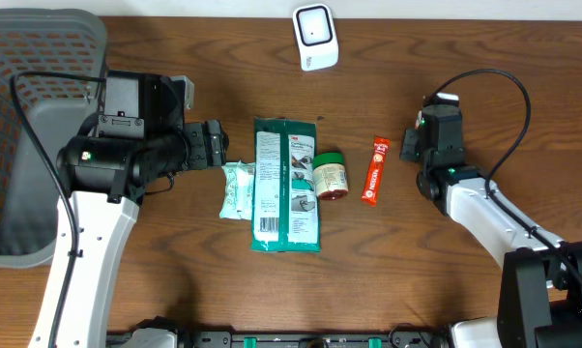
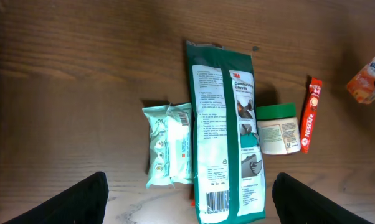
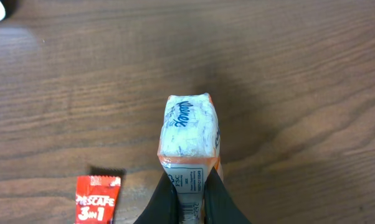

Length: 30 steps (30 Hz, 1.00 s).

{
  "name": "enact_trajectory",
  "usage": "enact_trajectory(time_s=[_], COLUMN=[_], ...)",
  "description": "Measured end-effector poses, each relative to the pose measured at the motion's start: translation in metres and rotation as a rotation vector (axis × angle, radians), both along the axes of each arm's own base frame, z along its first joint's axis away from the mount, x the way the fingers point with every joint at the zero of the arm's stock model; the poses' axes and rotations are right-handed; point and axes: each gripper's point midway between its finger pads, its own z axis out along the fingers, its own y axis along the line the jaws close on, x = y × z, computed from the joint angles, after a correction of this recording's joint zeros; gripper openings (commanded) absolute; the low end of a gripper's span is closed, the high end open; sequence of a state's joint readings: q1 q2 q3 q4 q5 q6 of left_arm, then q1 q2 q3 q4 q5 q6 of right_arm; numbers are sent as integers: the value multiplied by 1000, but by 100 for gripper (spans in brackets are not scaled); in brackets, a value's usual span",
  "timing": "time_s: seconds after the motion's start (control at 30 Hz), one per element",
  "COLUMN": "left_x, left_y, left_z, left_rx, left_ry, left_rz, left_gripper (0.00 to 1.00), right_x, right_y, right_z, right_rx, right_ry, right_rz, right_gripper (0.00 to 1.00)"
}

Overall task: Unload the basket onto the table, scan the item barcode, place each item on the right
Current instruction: 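Lift the tissue pack and pull it back toward the right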

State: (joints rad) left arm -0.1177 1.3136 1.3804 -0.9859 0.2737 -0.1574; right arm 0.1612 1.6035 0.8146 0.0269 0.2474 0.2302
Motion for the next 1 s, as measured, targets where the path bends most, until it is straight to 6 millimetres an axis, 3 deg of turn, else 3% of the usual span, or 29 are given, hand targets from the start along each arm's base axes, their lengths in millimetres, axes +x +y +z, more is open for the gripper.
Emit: enact_trajectory(time_s=[0.27,0.53,0.67,0.77,0.9,1.0], left_x=[0,0,0,0,0,0], left_y=[0,0,0,0,0,0], left_z=[0,0,0,0,0,0], left_rx=[0,0,0,0,0,0], left_ry=[0,0,0,0,0,-1], left_rz=[0,0,0,0,0,0], left_gripper=[84,84,84,84,85,84], right_x=[3,26,29,32,34,35], right_y=[5,12,14,18,22,22], right_z=[-7,21,23,12,-20,-25], right_rx=[18,53,61,72,79,76], right_ry=[-2,-159,-174,-163,-106,-104], right_rz=[19,34,41,56,72,78], right_gripper=[1,4,1,1,1,1])
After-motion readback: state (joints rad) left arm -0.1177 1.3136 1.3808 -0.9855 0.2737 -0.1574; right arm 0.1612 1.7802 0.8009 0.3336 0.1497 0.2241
